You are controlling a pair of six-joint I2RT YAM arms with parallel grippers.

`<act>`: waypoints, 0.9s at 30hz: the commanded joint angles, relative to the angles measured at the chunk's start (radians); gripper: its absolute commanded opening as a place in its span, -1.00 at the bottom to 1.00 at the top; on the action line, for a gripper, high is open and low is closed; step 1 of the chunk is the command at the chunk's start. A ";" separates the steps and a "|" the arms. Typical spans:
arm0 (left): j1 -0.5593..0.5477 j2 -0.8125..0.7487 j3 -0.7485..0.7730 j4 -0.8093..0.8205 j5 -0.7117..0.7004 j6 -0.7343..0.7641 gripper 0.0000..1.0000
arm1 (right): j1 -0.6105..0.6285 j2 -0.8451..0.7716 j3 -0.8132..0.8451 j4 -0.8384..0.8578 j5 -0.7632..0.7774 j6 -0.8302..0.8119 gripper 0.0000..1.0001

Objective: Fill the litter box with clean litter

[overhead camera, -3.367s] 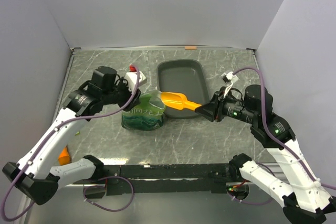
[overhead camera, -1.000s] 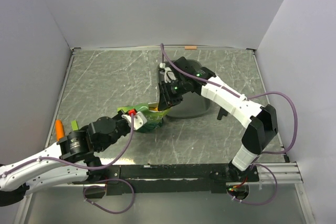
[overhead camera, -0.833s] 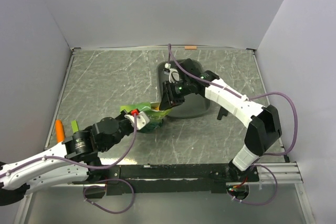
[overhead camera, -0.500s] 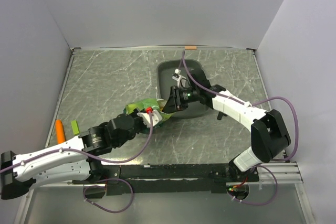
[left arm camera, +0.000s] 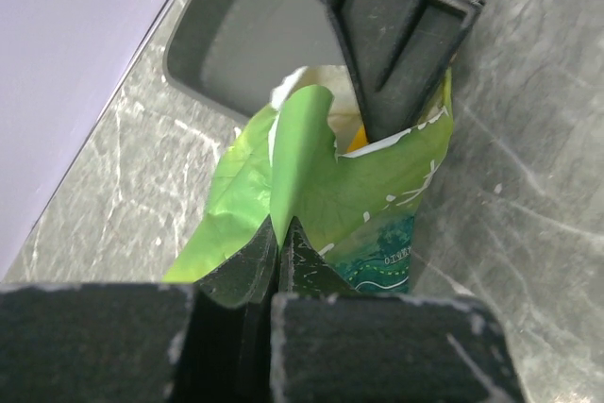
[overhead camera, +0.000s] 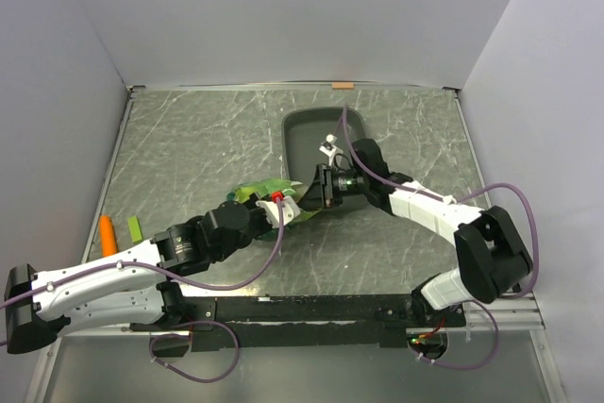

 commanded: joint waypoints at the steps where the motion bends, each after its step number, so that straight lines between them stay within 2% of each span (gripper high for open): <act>1: -0.002 0.021 0.032 0.092 0.047 -0.026 -0.98 | -0.055 -0.078 -0.112 -0.027 -0.052 0.043 -1.00; 3: -0.003 0.035 0.031 0.102 0.055 -0.028 -0.98 | -0.068 -0.098 -0.134 0.025 -0.069 0.075 -1.00; 12: -0.003 0.121 0.021 0.115 0.061 -0.023 -0.99 | -0.078 -0.164 -0.171 0.060 -0.125 0.131 -1.00; 17: -0.005 0.081 0.001 0.108 0.039 -0.016 -0.99 | -0.055 -0.143 -0.191 0.149 -0.139 0.198 -1.00; 22: -0.003 0.017 -0.005 0.047 0.021 -0.013 -0.99 | 0.110 -0.048 -0.154 0.286 -0.077 0.317 -1.00; 27: -0.003 -0.048 -0.006 -0.021 0.003 -0.029 -0.98 | 0.236 0.131 -0.123 0.626 -0.028 0.497 -1.00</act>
